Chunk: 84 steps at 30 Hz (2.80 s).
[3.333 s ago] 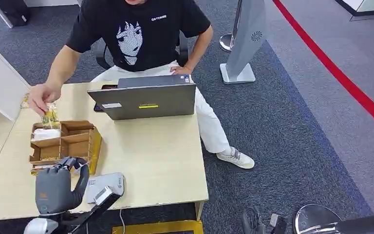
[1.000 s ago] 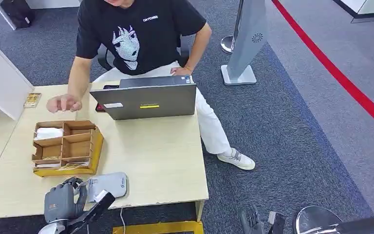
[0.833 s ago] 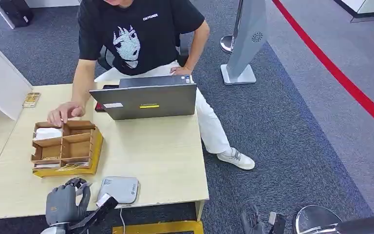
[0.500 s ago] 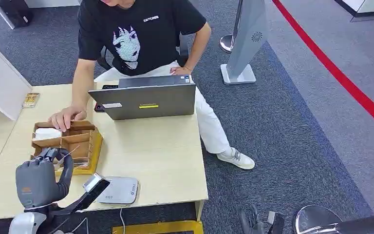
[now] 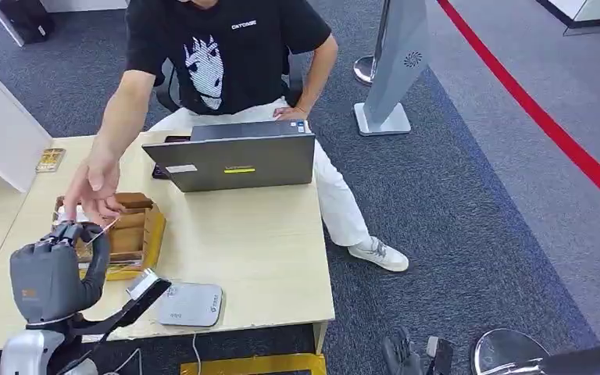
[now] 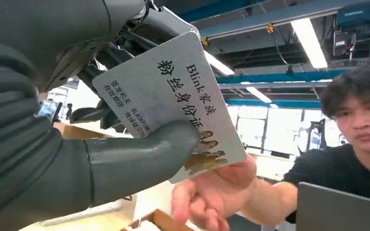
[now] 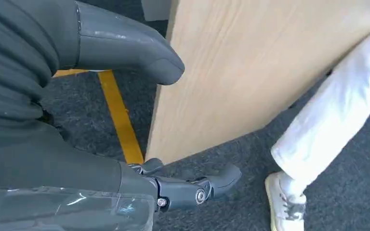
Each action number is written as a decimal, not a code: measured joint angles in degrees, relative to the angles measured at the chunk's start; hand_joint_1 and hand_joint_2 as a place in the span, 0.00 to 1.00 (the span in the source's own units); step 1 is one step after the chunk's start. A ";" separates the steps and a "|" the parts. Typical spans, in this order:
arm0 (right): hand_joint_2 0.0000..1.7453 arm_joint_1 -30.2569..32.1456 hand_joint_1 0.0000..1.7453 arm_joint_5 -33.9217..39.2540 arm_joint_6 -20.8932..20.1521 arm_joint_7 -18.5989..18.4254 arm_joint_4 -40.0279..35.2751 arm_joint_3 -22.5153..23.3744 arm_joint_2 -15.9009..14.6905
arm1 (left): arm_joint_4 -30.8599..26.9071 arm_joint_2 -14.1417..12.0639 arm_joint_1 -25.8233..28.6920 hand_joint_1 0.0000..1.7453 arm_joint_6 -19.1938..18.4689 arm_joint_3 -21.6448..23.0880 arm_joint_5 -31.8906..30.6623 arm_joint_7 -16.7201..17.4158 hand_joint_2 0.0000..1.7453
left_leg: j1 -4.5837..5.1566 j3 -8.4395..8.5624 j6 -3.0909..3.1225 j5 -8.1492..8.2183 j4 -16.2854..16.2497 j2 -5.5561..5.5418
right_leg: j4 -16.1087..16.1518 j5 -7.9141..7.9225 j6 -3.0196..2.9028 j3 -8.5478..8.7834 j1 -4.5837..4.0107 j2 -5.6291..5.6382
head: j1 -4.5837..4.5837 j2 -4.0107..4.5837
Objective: Pass the card to the sensor for recognition and then transmit it.
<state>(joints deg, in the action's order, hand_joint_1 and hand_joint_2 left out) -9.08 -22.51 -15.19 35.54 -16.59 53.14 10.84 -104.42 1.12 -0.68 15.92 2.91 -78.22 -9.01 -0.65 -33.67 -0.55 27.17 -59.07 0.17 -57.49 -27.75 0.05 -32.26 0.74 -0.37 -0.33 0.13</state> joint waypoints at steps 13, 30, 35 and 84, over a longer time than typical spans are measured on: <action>1.00 -1.14 0.00 -1.33 0.20 -1.14 0.39 -2.21 0.33 | 12.69 -4.66 -10.79 1.00 -1.69 -5.91 -4.66 2.93 1.00 | -0.03 -0.01 -0.11 -0.07 0.00 -0.01 | -0.03 0.04 -0.07 -0.02 -0.02 0.02 | 0.02 0.00; 1.00 -1.42 0.00 -1.42 0.52 -1.18 0.50 -3.28 0.46 | 20.25 -6.50 -14.89 1.00 -1.42 -7.72 -5.71 2.98 1.00 | -0.01 -0.04 -0.11 0.11 0.00 0.23 | -0.02 0.01 -0.03 -0.11 -0.02 0.35 | 0.00 0.00; 1.00 -1.42 0.00 -1.29 0.50 -1.16 0.59 -3.37 0.55 | 21.03 -6.54 -15.10 0.86 -0.40 -7.92 -5.84 2.61 1.00 | -0.01 -0.06 -0.10 0.12 0.00 0.27 | -0.02 0.00 -0.02 -0.14 -0.02 0.39 | 0.00 0.00; 1.00 -0.77 0.00 2.18 0.02 -0.02 0.72 -2.93 0.02 | 16.07 -13.07 0.18 0.00 -6.80 -3.55 6.08 -9.02 1.00 | -0.05 -0.02 -0.13 0.07 0.00 0.19 | -0.02 -0.01 -0.04 -0.12 -0.02 0.30 | 0.04 0.00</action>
<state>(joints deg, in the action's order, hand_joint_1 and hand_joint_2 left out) -9.85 -20.33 -15.17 35.52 -15.87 50.21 10.86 -88.35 -11.95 -0.50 9.12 -0.64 -72.15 -18.03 -0.70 -33.69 -0.68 27.24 -59.07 0.36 -57.51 -27.76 0.01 -32.37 0.72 -0.06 -0.29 0.13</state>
